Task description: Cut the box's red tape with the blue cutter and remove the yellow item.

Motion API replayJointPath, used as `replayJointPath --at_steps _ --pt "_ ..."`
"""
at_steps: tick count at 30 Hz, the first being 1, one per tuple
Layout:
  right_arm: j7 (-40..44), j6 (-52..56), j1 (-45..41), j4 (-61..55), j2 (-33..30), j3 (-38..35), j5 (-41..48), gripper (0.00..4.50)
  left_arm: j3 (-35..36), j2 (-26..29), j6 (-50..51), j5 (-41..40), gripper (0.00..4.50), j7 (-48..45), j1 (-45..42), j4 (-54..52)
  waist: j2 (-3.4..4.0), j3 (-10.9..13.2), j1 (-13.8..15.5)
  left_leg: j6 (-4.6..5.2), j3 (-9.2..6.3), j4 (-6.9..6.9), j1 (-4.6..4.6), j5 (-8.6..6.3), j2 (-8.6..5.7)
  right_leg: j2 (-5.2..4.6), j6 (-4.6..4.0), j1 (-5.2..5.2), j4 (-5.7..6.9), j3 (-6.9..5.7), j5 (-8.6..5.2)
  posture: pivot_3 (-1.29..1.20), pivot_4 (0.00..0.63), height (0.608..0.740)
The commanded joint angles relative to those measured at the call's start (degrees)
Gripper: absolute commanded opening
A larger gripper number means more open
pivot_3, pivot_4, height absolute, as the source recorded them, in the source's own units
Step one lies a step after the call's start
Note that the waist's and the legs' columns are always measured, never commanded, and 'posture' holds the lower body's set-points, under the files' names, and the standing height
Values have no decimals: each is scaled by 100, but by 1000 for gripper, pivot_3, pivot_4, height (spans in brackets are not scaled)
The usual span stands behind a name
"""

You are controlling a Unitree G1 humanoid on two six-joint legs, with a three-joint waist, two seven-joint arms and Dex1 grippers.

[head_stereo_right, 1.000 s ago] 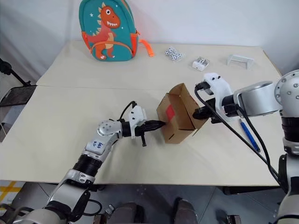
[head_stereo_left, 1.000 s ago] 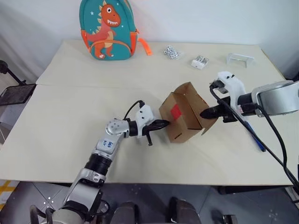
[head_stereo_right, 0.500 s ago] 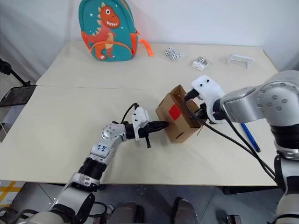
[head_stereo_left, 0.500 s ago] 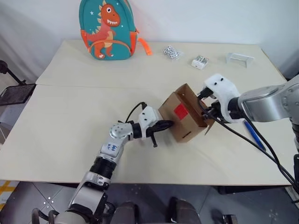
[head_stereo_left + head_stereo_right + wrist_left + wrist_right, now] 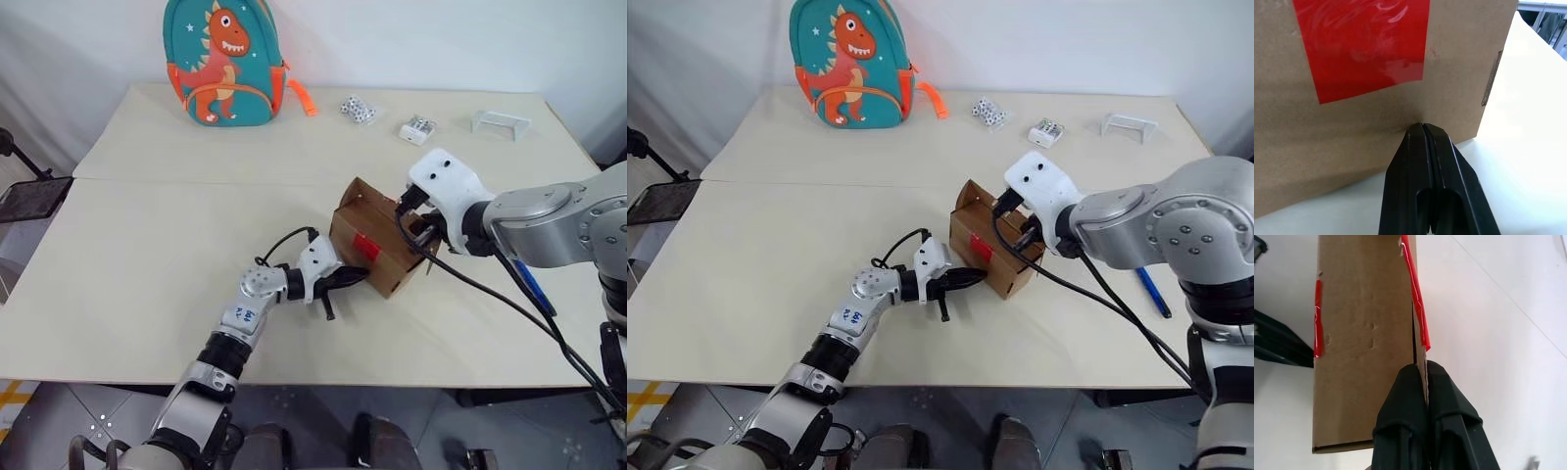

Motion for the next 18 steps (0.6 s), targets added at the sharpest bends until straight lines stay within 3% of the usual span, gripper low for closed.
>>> replayJointPath --at_steps 1,9,18 --pt "-67 22 -137 46 -21 -279 310 8 -24 11 14 -22 0 -44 -43 -164 0 0 -1 0 0 0 0 0 0 0 0 0 0 1 0 0 150 740" --pt "-750 -59 -228 813 58 -550 1411 8 28 416 383 -172 0 -423 42 -698 0 0 -10 0 2 -4 -3 0 1 0 0 -6 3 -1 0 0 150 740" --pt "-1252 -233 -131 815 -75 -323 1830 8 656 949 1969 -1805 0 -1369 -405 -2178 1 1 -4 0 0 -3 -15 0 2 0 0 -17 5 -1 0 0 150 740"
